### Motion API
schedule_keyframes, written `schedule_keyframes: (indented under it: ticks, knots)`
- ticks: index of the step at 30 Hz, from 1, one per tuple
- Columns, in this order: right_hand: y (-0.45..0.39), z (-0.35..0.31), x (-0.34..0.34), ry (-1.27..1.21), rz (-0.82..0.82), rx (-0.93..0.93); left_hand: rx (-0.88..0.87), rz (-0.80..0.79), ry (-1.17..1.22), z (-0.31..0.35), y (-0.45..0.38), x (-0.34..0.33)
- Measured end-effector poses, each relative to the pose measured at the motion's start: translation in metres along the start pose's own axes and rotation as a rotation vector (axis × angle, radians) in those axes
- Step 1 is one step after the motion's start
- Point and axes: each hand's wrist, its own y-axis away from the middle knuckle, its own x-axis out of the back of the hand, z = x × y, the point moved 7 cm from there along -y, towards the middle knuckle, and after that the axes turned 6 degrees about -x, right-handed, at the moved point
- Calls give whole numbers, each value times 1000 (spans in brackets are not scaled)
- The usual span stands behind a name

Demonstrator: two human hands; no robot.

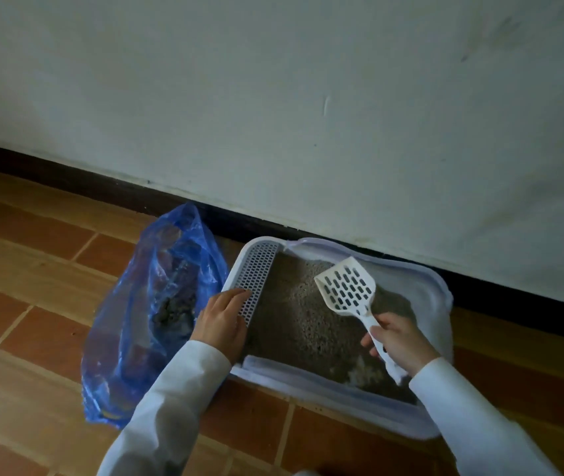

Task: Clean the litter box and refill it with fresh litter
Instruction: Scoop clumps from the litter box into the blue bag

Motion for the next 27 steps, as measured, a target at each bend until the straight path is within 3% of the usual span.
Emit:
schedule_keyframes:
  ticks: [8, 14, 17, 22, 27]
  knots:
    - [-13, 52, 20, -169, 60, -255, -73, 37, -18, 24, -12, -21]
    - [-33, 61, 11, 227, -41, -313, -90, 3, -21, 24, -10, -28]
    - [-32, 55, 5, 293, -122, -314, -85, -12, -18, 20, -9, -29]
    - [-33, 39, 1, 297, -114, -203, -63, -19, -39, 13, -7, -23]
    - [-26, -16, -18, 203, -33, 133, 21, -77, -37, -9, 1, -13]
